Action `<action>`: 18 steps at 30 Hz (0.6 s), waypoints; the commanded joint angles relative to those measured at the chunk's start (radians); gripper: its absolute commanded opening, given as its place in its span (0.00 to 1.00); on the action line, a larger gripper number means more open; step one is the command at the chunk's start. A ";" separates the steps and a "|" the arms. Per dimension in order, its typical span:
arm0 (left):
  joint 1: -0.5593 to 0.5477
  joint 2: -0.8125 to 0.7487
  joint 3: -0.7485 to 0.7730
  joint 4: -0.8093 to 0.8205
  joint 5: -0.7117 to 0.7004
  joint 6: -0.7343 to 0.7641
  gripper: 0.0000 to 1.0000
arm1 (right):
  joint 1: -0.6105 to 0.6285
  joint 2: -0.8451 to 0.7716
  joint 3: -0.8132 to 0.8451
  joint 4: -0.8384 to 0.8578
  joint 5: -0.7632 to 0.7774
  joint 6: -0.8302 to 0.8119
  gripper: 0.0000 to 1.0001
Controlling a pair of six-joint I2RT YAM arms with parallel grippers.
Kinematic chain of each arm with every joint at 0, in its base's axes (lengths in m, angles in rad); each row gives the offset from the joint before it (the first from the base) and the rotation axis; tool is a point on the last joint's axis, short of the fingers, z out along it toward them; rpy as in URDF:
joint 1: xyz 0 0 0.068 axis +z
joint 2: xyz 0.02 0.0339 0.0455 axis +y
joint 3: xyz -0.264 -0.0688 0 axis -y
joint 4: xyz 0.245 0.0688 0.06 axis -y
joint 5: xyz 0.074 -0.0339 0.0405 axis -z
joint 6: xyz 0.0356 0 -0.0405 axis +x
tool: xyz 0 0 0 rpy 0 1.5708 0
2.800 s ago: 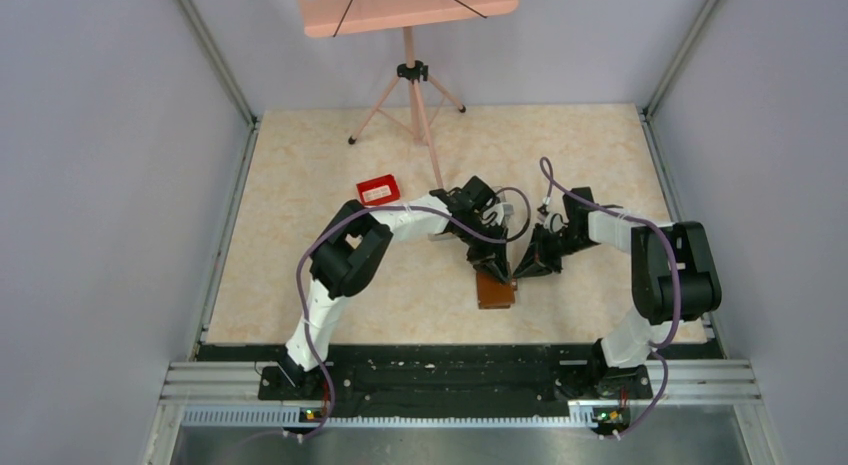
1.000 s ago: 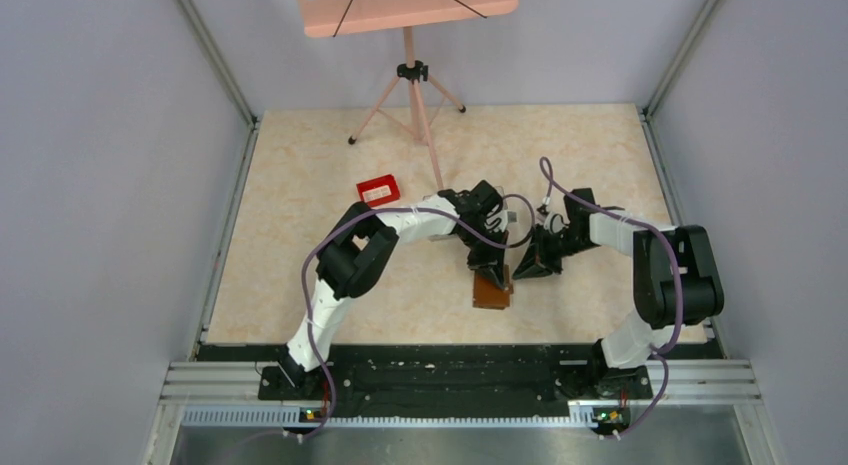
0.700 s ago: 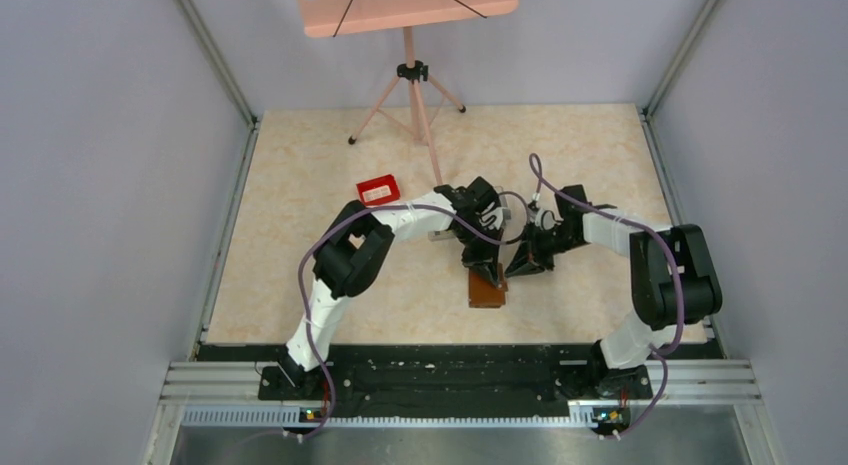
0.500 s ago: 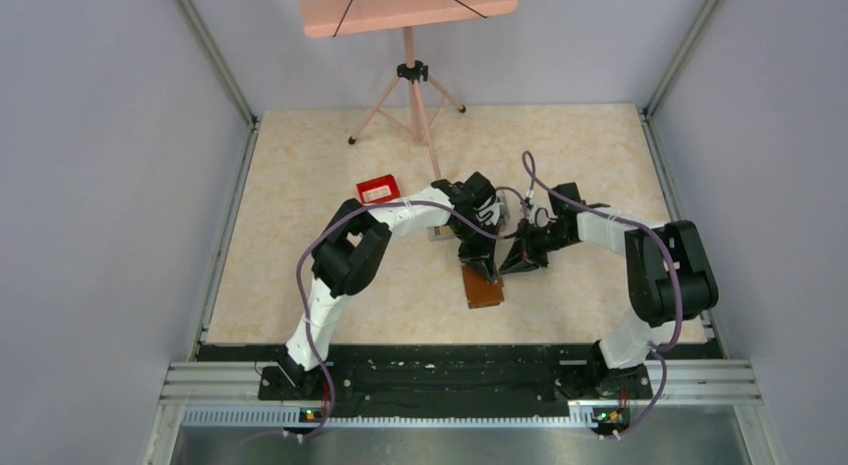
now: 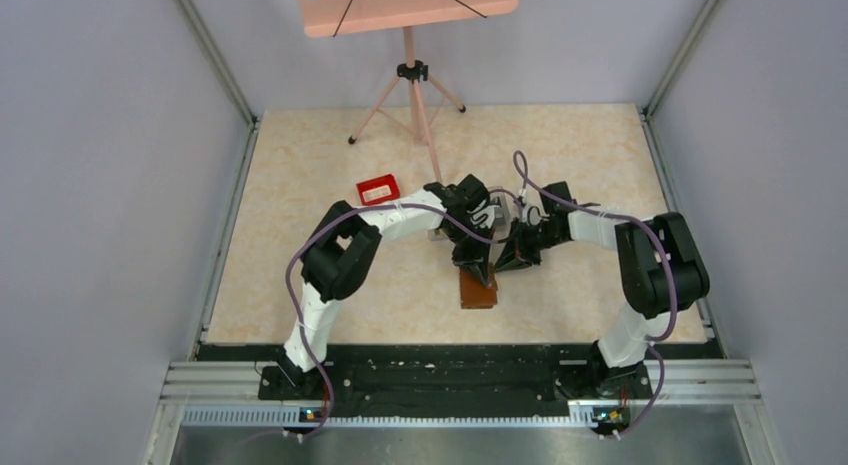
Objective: Put the credit cards into the card holder
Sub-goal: Close the card holder at the center of the board.
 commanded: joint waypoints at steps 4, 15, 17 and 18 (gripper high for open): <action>-0.026 -0.188 -0.164 0.071 -0.017 0.012 0.00 | 0.010 -0.087 -0.048 0.103 -0.074 -0.013 0.00; -0.038 -0.295 -0.314 0.208 -0.120 -0.025 0.00 | 0.056 -0.106 -0.103 0.252 -0.187 0.020 0.00; -0.038 -0.283 -0.310 0.213 -0.114 -0.026 0.00 | 0.076 -0.089 -0.104 0.269 -0.181 0.026 0.00; -0.038 -0.279 -0.312 0.219 -0.114 -0.027 0.00 | 0.085 -0.077 -0.101 0.270 -0.172 0.027 0.00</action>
